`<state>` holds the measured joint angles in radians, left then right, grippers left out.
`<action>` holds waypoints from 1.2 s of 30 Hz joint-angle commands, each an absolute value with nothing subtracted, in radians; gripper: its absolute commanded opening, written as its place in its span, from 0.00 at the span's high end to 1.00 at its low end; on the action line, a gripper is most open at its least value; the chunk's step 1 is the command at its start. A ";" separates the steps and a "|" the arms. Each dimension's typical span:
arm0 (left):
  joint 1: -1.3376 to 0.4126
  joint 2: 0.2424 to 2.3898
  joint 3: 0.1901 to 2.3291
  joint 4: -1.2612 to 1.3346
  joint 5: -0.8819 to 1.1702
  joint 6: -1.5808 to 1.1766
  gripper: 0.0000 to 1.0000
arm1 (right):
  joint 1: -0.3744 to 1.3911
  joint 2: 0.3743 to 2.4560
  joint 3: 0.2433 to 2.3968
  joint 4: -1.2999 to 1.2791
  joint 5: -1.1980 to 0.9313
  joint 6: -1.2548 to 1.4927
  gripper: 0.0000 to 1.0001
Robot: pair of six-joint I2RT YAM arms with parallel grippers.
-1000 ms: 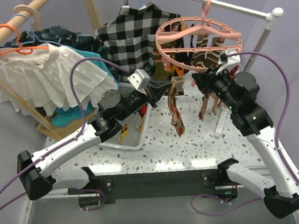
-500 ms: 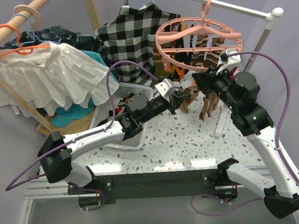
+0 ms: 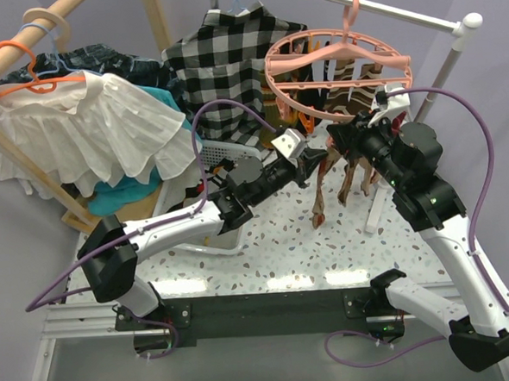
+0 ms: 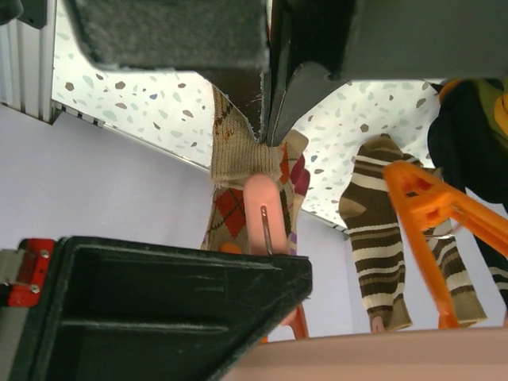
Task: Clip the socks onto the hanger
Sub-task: Clamp the sock onto the hanger.
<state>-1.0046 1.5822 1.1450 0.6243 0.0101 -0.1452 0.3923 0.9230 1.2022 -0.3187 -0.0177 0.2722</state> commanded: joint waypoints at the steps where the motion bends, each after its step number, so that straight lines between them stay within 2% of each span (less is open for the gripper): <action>1: -1.008 1.589 1.215 0.644 -0.066 -0.133 1.00 | 0.397 0.914 1.230 -0.293 -0.020 0.270 0.91; 36: -0.965 1.543 1.210 0.773 0.057 -0.278 1.00 | 0.397 0.896 1.187 -0.267 -0.055 0.258 0.91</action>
<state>-0.9688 1.5913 1.1782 0.6769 0.0307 -0.2398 0.3923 0.9119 1.1889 -0.3130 -0.0292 0.2680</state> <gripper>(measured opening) 0.012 0.180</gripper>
